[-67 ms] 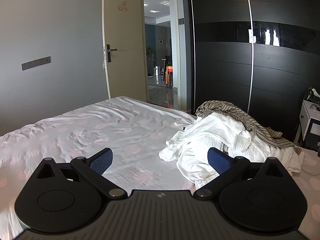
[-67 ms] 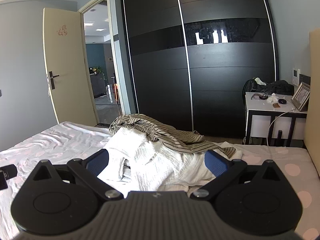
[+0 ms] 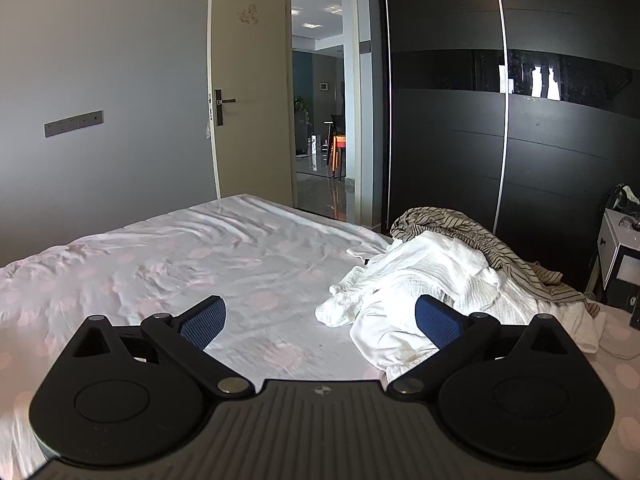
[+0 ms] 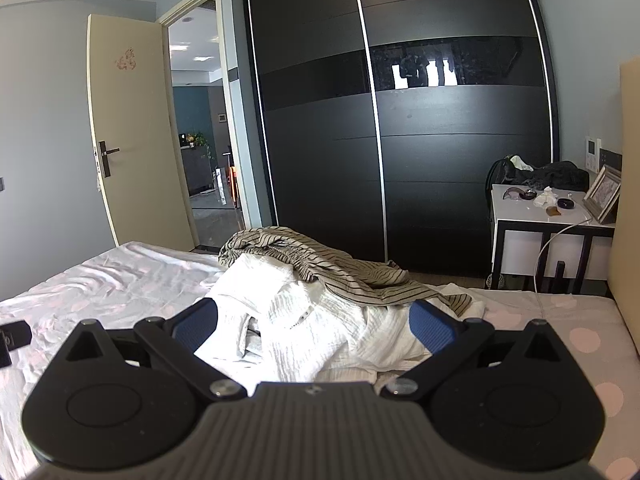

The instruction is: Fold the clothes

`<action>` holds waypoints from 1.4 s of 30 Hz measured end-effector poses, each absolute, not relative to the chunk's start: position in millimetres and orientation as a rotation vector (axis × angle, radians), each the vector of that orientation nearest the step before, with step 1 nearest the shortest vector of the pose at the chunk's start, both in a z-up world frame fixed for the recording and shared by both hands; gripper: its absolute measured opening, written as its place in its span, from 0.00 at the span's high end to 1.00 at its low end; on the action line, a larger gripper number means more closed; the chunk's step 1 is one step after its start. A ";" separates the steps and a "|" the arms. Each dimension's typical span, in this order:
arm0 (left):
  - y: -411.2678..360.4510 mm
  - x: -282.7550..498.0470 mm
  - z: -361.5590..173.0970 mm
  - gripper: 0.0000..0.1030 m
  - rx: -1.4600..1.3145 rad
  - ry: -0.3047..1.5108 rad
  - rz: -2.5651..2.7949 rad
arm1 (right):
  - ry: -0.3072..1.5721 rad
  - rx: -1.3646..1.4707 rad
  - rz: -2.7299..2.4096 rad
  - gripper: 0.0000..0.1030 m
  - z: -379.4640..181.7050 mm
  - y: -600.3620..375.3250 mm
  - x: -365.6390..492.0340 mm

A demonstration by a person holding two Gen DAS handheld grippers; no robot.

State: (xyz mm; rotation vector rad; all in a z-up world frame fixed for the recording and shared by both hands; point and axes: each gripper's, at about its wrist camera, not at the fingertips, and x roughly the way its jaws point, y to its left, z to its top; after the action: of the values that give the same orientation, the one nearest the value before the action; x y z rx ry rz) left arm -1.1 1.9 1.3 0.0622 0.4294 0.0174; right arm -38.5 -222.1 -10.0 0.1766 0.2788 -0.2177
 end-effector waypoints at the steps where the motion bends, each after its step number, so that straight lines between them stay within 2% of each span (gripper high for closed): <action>1: 2.5 -1.5 1.7 0.00 0.056 0.427 0.016 | 0.280 0.178 -0.215 0.01 -10.0 -222.1 -39.4; 11: -1.7 -5.3 5.6 0.01 0.033 0.392 0.018 | 0.305 0.075 -0.194 0.01 -8.1 -201.6 -38.7; 42: -1.1 -4.0 -4.8 0.01 0.065 0.446 0.034 | 0.342 0.079 -0.164 0.01 -19.2 -209.3 -37.5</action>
State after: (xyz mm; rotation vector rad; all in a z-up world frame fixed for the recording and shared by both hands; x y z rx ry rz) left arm -4.0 -1.1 -4.8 0.0653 0.4459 0.0344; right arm -37.5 -209.3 -19.2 0.0789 0.3419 -0.1644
